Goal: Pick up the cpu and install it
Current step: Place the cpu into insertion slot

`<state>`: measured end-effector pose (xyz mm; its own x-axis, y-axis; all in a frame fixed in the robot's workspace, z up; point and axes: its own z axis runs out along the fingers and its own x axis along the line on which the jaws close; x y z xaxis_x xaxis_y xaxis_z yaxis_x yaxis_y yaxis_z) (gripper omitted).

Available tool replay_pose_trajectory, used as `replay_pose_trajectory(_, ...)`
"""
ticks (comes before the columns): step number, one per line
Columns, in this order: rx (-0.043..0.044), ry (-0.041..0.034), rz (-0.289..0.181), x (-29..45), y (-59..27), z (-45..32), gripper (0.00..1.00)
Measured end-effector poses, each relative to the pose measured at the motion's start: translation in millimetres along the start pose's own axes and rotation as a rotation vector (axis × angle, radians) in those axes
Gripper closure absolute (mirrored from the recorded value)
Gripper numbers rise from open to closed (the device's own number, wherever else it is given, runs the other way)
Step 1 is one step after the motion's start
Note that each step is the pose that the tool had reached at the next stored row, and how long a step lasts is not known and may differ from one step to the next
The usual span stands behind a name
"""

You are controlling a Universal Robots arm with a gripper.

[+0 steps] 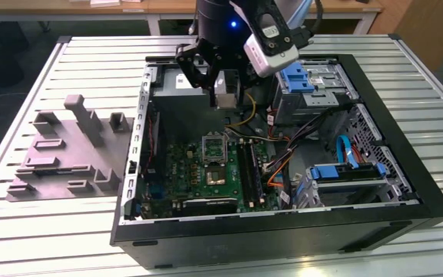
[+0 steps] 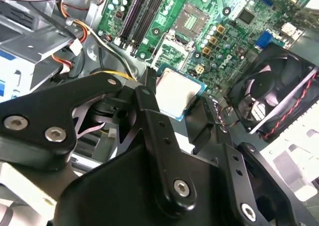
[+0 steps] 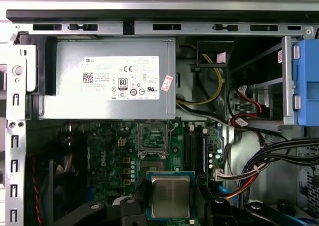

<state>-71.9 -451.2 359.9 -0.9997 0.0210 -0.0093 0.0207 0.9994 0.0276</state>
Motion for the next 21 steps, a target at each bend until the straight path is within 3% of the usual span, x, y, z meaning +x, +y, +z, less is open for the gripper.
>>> replay_pose_trajectory(6,0.0000,0.0002,0.000,0.1,-1.1,10.6,0.53)
replay_pose_trajectory(21,0.0001,0.0003,0.000,0.1,-7.1,20.3,0.53)
